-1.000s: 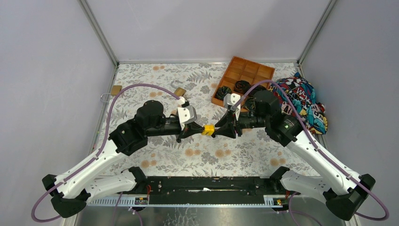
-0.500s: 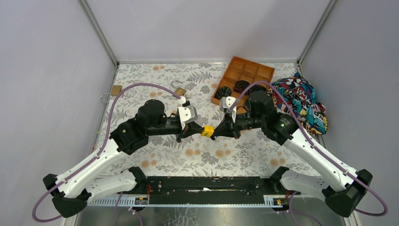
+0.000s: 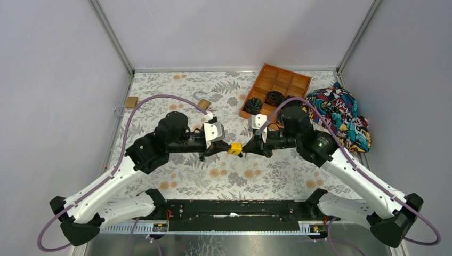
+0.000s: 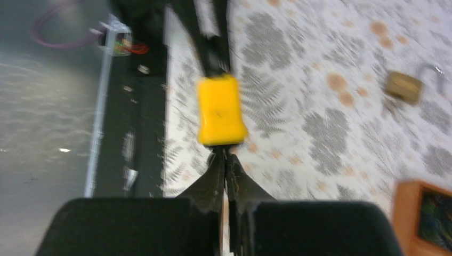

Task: Lock with the key
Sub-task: Lock the lock.

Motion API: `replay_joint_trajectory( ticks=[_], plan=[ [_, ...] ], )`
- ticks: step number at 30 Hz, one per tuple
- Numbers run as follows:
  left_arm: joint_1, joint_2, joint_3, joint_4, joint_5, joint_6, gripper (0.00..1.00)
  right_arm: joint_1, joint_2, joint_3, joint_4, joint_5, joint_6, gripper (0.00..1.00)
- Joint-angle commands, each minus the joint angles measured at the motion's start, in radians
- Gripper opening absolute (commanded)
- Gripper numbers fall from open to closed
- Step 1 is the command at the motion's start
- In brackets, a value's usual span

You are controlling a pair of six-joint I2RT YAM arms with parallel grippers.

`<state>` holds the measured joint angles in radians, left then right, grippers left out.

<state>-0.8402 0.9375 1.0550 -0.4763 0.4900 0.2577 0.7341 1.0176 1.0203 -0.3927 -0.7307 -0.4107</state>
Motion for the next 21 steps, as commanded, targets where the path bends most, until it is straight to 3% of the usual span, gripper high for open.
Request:
replay_joint_trajectory(
  ticks=[1,7,10,13,16,21],
  plan=[
    [0.033,-0.029,0.072,-0.026,-0.005,0.053,0.00,-0.042,-0.030,-0.066,-0.073,0.182,-0.048,0.00],
    [0.051,-0.048,0.053,-0.034,-0.025,0.062,0.00,-0.073,-0.070,-0.111,-0.052,0.194,-0.034,0.00],
    [0.062,-0.039,0.011,-0.025,-0.102,0.013,0.00,-0.076,-0.064,-0.103,-0.067,0.215,-0.001,0.00],
    [0.135,0.024,-0.079,-0.030,-0.189,-0.213,0.00,-0.076,-0.061,-0.088,-0.047,0.247,0.088,0.00],
    [0.243,0.131,-0.179,0.007,-0.024,-0.496,0.00,-0.076,-0.080,-0.098,0.006,0.268,0.185,0.00],
    [0.248,0.214,-0.400,0.395,0.123,-0.819,0.00,-0.076,-0.075,-0.166,0.075,0.297,0.345,0.00]
  ],
)
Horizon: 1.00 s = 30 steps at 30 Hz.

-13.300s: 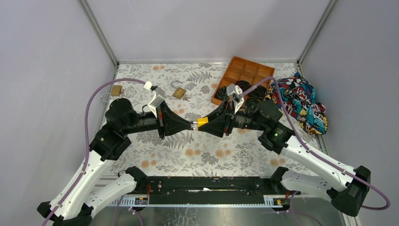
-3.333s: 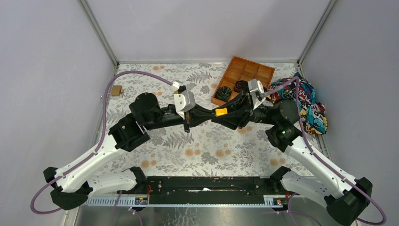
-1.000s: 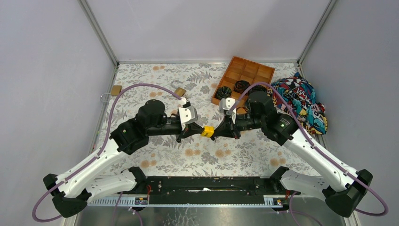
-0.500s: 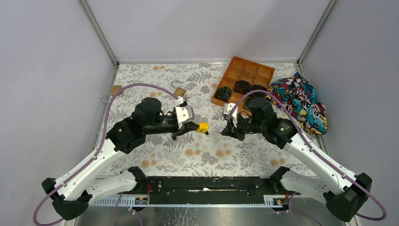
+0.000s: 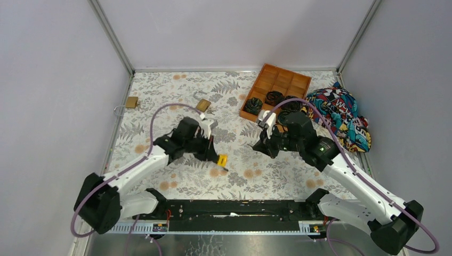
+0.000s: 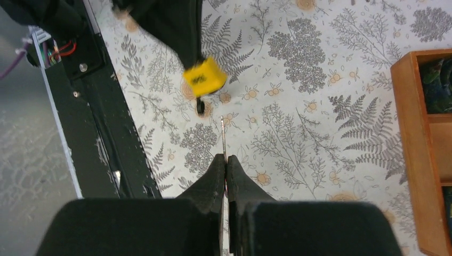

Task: Lock with the key
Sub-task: Lock the lock, then place the lock at the center of the board, then place the key at the center of the board.

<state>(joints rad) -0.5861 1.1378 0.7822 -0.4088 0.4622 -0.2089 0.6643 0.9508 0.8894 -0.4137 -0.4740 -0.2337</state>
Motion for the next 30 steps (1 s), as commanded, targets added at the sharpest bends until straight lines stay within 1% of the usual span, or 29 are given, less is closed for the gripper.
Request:
replay_joint_trajectory(
  ticks=[1,3,5,6,8,10,11,13,15,17,19,21,22,24,25,26,27,29,30],
  plan=[
    [-0.007,0.037,-0.163,0.392,0.147,-0.403,0.00,-0.006,0.000,-0.048,0.106,0.038,0.198,0.00],
    [-0.007,0.087,-0.216,0.512,0.137,-0.482,0.00,-0.006,0.022,-0.070,0.124,0.037,0.279,0.00],
    [-0.008,0.125,-0.252,0.577,0.116,-0.528,0.00,-0.005,0.053,-0.088,0.138,0.028,0.345,0.00],
    [-0.008,0.140,-0.259,0.586,0.095,-0.540,0.05,-0.005,0.069,-0.102,0.148,0.025,0.379,0.00],
    [-0.007,0.160,-0.251,0.572,0.044,-0.547,0.31,-0.004,0.108,-0.128,0.168,0.007,0.436,0.00],
    [-0.005,0.159,-0.244,0.536,-0.005,-0.545,0.52,-0.001,0.159,-0.156,0.187,-0.004,0.488,0.00],
    [0.000,0.154,-0.241,0.517,-0.030,-0.544,0.59,-0.001,0.186,-0.170,0.206,-0.010,0.516,0.00],
    [0.019,0.139,-0.241,0.471,-0.084,-0.543,0.69,-0.001,0.243,-0.199,0.239,-0.020,0.573,0.00],
    [0.051,0.112,-0.236,0.425,-0.131,-0.529,0.74,-0.001,0.299,-0.207,0.259,-0.022,0.602,0.00],
    [0.084,0.074,-0.213,0.362,-0.186,-0.488,0.76,0.000,0.346,-0.199,0.260,-0.009,0.619,0.00],
    [0.112,0.037,-0.179,0.286,-0.261,-0.430,0.77,-0.001,0.397,-0.187,0.242,0.030,0.630,0.00],
    [0.138,0.007,-0.139,0.210,-0.364,-0.368,0.79,0.000,0.445,-0.164,0.199,0.088,0.630,0.00],
    [0.152,-0.005,-0.124,0.180,-0.431,-0.336,0.80,-0.001,0.472,-0.152,0.173,0.110,0.629,0.03],
    [0.182,-0.024,-0.097,0.147,-0.512,-0.254,0.83,0.000,0.514,-0.126,0.127,0.142,0.631,0.16],
    [0.203,-0.024,-0.079,0.126,-0.532,-0.215,0.86,-0.001,0.529,-0.114,0.105,0.162,0.633,0.24],
    [0.223,-0.016,-0.055,0.103,-0.535,-0.175,0.89,-0.001,0.538,-0.100,0.080,0.185,0.633,0.33],
    [0.247,0.004,-0.021,0.070,-0.527,-0.131,0.97,-0.001,0.543,-0.085,0.052,0.213,0.632,0.41],
    [0.291,0.079,0.084,-0.016,-0.518,-0.014,0.99,0.000,0.539,-0.053,0.007,0.269,0.620,0.56],
    [0.309,0.131,0.125,-0.068,-0.526,0.026,0.99,0.000,0.528,-0.039,-0.012,0.292,0.619,0.62]
  ],
)
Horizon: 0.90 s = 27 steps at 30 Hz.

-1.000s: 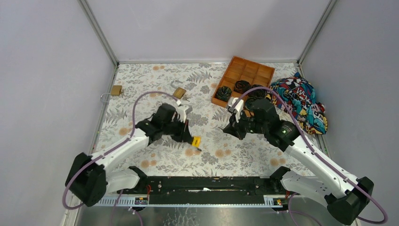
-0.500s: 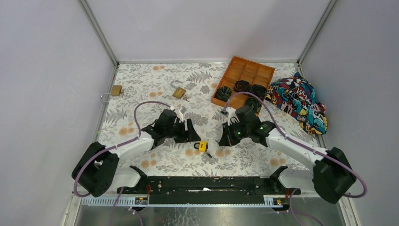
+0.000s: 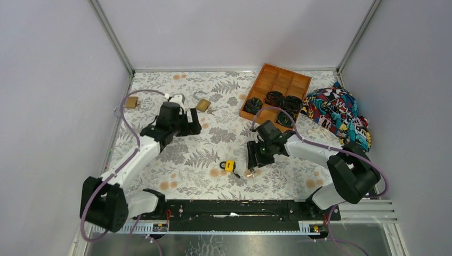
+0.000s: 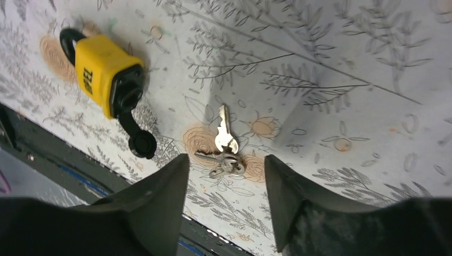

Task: Lock with the key
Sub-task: Place the key at the center of the board, then pick up the lock from the center of the board.

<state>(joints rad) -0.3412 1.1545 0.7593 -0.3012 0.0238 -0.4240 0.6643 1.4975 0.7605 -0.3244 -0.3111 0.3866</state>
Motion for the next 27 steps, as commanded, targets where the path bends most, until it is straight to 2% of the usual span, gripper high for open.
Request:
replay_joint_trajectory(
  ticks=[1,2,3,4,7,11,15,20,27],
  plan=[
    [0.080,0.169,0.222,-0.221,-0.100,0.278,0.99,-0.001,-0.029,0.103,-0.112,0.145,-0.004,0.65],
    [0.097,0.233,0.278,-0.268,-0.106,0.308,0.98,-0.001,-0.043,0.114,-0.122,0.160,-0.004,0.68],
    [0.111,0.295,0.339,-0.305,-0.103,0.337,0.98,-0.001,-0.055,0.126,-0.133,0.177,-0.003,0.84],
    [0.122,0.366,0.398,-0.345,-0.105,0.356,0.98,-0.001,-0.066,0.138,-0.141,0.187,-0.004,0.91],
    [0.140,0.552,0.575,-0.369,-0.040,0.416,0.98,-0.001,-0.089,0.158,-0.156,0.210,-0.003,0.99],
    [0.140,0.732,0.768,-0.322,0.098,0.488,0.99,-0.002,-0.098,0.166,-0.164,0.213,-0.002,1.00],
    [0.140,0.868,0.892,-0.284,0.209,0.563,0.99,-0.001,-0.084,0.177,-0.186,0.220,-0.007,1.00],
    [0.164,1.057,1.034,-0.293,0.103,0.632,0.98,0.000,-0.062,0.195,-0.206,0.222,-0.015,1.00],
    [0.182,1.114,1.049,-0.292,0.219,0.665,0.90,-0.001,-0.061,0.205,-0.220,0.236,-0.027,1.00]
  ],
)
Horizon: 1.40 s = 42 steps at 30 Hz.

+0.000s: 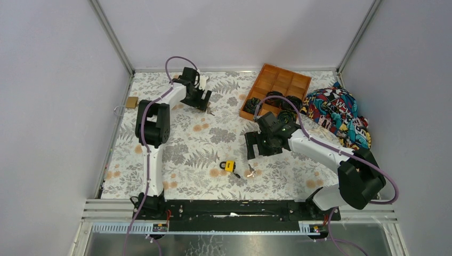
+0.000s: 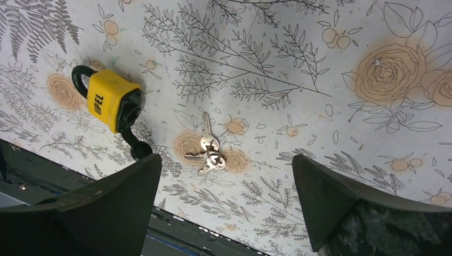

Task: Lock with the key
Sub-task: Pick up the lock from the center of the board.

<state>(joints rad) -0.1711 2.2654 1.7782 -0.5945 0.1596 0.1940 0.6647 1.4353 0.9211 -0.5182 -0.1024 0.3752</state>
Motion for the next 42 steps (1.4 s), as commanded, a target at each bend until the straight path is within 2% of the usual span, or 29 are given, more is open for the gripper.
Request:
replay_joint_trajectory(
  ticks=[1,8,13,16,17,18,19,20,21,22,27,31,34,37,39,42],
  plan=[
    [0.012,0.008,0.032,0.005,0.093,0.042,0.89,-0.002,0.003,0.047,-0.029,0.029,-0.017,1.00],
    [0.009,0.044,0.028,0.024,0.041,0.056,0.85,-0.001,-0.006,0.058,-0.035,0.037,-0.033,1.00],
    [-0.011,0.037,-0.013,0.049,0.006,0.135,0.79,-0.001,-0.022,0.065,-0.037,0.043,-0.058,1.00],
    [-0.034,0.025,-0.063,0.097,-0.014,0.198,0.71,-0.001,-0.025,0.071,-0.040,0.046,-0.066,1.00],
    [-0.039,0.021,-0.079,0.110,-0.010,0.215,0.67,-0.001,-0.026,0.070,-0.039,0.046,-0.067,1.00],
    [-0.043,0.015,-0.092,0.122,0.005,0.232,0.56,-0.002,-0.027,0.070,-0.039,0.046,-0.067,1.00],
    [-0.044,0.006,-0.107,0.132,0.022,0.245,0.41,-0.001,-0.030,0.068,-0.036,0.045,-0.067,1.00],
    [-0.043,-0.002,-0.123,0.146,0.034,0.244,0.18,-0.001,-0.031,0.065,-0.033,0.043,-0.066,1.00],
    [-0.044,-0.013,-0.142,0.168,0.033,0.238,0.03,-0.001,-0.033,0.062,-0.029,0.042,-0.063,1.00],
    [-0.043,-0.024,-0.159,0.183,0.037,0.231,0.00,-0.001,-0.033,0.060,-0.023,0.041,-0.059,1.00],
    [-0.043,-0.152,-0.270,0.191,0.107,0.246,0.00,-0.002,-0.024,0.076,0.042,0.004,-0.050,0.99],
    [-0.044,-0.340,-0.389,0.183,0.155,0.238,0.00,-0.001,-0.001,0.108,0.240,-0.092,0.039,0.99],
    [-0.044,-0.504,-0.557,0.186,0.175,0.250,0.00,-0.001,0.032,0.099,0.483,-0.149,0.172,0.96],
    [-0.044,-0.702,-0.769,0.227,0.226,0.291,0.00,0.002,0.057,0.050,0.673,-0.124,0.310,0.93],
    [-0.048,-0.814,-0.900,0.287,0.253,0.274,0.00,0.012,0.074,0.008,0.791,-0.112,0.378,0.93],
    [-0.088,-0.972,-1.041,0.444,0.258,0.228,0.00,0.049,0.110,-0.012,0.904,-0.131,0.398,0.93]
  ],
)
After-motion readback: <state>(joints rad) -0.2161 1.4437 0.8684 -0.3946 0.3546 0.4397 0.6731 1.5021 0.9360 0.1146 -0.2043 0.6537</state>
